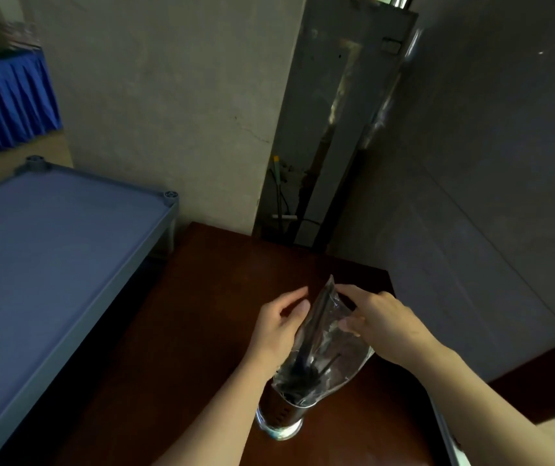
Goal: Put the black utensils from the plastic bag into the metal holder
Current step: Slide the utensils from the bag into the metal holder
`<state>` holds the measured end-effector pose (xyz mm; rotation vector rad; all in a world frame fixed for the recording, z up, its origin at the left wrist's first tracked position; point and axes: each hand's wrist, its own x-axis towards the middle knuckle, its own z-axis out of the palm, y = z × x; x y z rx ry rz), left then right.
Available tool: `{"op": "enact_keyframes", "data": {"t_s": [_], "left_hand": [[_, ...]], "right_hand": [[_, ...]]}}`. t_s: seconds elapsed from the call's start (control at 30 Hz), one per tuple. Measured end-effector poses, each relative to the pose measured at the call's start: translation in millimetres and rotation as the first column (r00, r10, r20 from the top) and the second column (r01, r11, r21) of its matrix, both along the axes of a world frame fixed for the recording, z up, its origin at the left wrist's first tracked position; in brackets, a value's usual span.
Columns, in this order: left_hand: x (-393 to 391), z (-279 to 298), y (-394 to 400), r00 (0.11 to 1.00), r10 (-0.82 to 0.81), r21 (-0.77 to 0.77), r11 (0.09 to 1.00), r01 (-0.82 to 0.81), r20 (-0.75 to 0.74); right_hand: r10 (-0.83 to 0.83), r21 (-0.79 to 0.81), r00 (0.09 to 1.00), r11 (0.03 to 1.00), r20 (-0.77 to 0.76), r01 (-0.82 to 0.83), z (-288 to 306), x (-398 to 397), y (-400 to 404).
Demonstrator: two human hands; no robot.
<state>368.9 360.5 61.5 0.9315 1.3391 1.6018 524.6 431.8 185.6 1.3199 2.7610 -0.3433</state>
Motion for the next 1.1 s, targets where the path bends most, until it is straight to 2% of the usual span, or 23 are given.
{"op": "enact_keyframes", "data": {"t_s": [0.1, 0.17, 0.37, 0.53, 0.63, 0.77, 0.87, 0.93, 1.0, 1.1], "left_hand": [[3, 4, 13, 0.977, -0.047, 0.020, 0.999, 0.044, 0.208], [6, 6, 15, 0.966, -0.031, 0.017, 0.999, 0.027, 0.256], [2, 14, 13, 0.944, -0.003, 0.073, 0.997, -0.022, 0.330], [1, 19, 14, 0.974, -0.014, 0.080, 0.997, -0.004, 0.224], [1, 27, 12, 0.967, -0.076, 0.105, 0.993, 0.052, 0.244], [7, 38, 14, 0.999, -0.015, 0.096, 0.995, 0.011, 0.043], [9, 47, 16, 0.999, 0.022, 0.075, 0.997, -0.020, -0.024], [10, 53, 16, 0.989, 0.030, 0.072, 0.997, -0.020, -0.143], [10, 57, 17, 0.931, 0.059, 0.083, 0.996, -0.031, -0.360], [12, 60, 18, 0.774, 0.124, 0.157, 0.987, -0.032, -0.621]], "right_hand": [[0.018, 0.010, 0.999, 1.000, -0.026, -0.017, -1, 2, -2], [0.021, 0.004, 0.999, 1.000, -0.034, -0.021, 0, 3, -2], [-0.026, -0.059, 0.987, 0.998, -0.159, 0.016, 2, 11, 4], [-0.030, -0.035, 0.984, 0.999, -0.173, 0.024, 2, 20, 3], [-0.014, -0.009, 0.986, 1.000, -0.167, 0.013, -3, 23, -2], [0.000, -0.028, 0.988, 1.000, -0.153, -0.004, -10, 22, -12], [-0.021, -0.078, 0.960, 0.997, -0.278, 0.000, -11, 24, -13], [-0.039, -0.019, 0.937, 0.999, -0.348, 0.035, -12, 26, -15], [-0.033, 0.092, 0.910, 0.993, -0.413, 0.077, -16, 25, -17], [0.069, 0.275, 0.883, 0.959, -0.463, 0.070, -22, 19, -21]]}}
